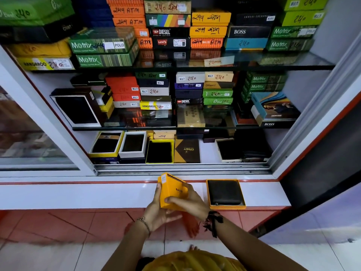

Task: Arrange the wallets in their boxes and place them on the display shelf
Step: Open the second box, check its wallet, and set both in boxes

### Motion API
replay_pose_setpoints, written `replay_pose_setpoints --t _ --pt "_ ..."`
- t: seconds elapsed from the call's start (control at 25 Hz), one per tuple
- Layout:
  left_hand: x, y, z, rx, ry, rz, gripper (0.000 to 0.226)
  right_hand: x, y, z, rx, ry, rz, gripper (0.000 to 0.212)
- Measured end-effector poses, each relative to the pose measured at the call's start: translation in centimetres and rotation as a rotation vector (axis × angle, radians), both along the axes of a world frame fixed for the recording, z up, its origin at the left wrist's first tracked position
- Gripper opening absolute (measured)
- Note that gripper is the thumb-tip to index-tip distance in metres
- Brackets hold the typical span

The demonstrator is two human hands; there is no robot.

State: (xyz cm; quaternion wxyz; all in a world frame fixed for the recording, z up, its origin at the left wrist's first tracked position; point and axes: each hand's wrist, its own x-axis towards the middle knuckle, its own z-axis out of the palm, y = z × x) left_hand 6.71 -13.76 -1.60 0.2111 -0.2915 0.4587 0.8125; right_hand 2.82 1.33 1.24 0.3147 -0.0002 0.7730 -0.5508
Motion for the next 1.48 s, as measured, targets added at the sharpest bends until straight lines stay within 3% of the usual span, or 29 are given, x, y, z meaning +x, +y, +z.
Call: replay_pose_setpoints --t 0.16,0.28,0.4,0.56,0.76,0.88,1.08,1.2,1.36,1.48 --pt "0.4 -1.9 -0.5 0.1 0.072 0.134 0.064 0.1 2.4 -0.2 -0.33 -0.144 -0.064 0.079" --pt "0.2 -3.2 -0.6 -0.047 0.065 0.25 0.053 0.1 4.2 -1.3 -0.618 -0.271 -0.313 0.037" --pt "-0.2 -2.7 -0.9 -0.369 0.066 0.399 0.037 0.3 4.7 -2.4 -0.462 -0.157 -0.413 0.023" --pt "-0.4 -2.8 -1.3 -0.977 0.197 0.43 0.025 -0.1 5.1 -3.7 -0.128 0.031 -0.394 0.02" --pt "-0.6 -1.1 -2.2 -1.293 0.261 0.054 0.028 0.3 3.4 -3.6 0.244 0.225 -0.099 0.034" --pt "-0.6 -1.1 -1.9 -1.323 0.283 -0.055 0.03 0.0 3.0 -3.1 0.339 0.319 0.026 0.039" --pt "-0.9 -2.6 -1.6 -1.176 0.144 0.061 0.016 -1.6 3.8 -2.8 0.58 0.549 0.265 0.046" --pt "-1.3 -2.8 -1.4 -1.17 0.169 0.035 0.014 -2.4 3.9 -2.6 0.731 0.736 0.434 0.05" --pt "-1.2 -3.1 -0.9 -1.161 0.249 0.012 0.023 -3.1 4.6 -2.9 0.79 1.174 0.463 0.04" --pt "-1.6 -3.3 -0.5 -1.072 0.244 -0.079 0.06 -3.9 4.0 -1.4 0.74 1.174 0.394 0.034"
